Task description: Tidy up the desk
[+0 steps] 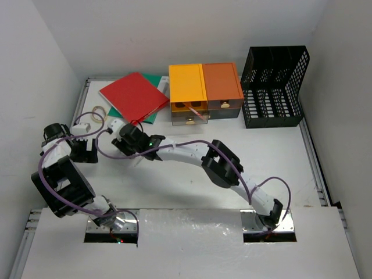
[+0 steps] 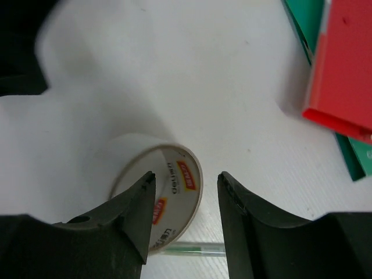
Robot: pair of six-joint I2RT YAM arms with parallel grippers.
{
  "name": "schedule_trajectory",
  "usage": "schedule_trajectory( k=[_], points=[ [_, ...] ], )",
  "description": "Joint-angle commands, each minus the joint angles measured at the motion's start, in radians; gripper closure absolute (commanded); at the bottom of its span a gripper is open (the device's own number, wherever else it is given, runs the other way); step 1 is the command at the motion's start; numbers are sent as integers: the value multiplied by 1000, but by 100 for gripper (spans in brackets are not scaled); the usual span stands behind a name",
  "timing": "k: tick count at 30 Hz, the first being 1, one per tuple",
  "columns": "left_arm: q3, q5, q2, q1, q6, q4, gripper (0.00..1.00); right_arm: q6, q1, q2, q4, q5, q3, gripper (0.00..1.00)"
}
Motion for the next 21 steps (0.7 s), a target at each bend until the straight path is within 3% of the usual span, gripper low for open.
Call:
schedule_trajectory(
  k=[1,7,11,14,21],
  points=[
    [1,24,-31,5,24,6,2,-159,51,-53,-25,-47,50,54],
    [-2,27,-42,5,27,3,2,-185,52,-104,-59,-49,18,53],
    [-8,29,-46,5,30,1,2,40,6,-160,-51,62,-77,64],
    [-10,30,-48,6,28,0,2,207,-47,-168,-37,68,-139,64],
    [-26,23,-59,6,39,0,2,299,-75,-100,-88,39,-88,61]
  ],
)
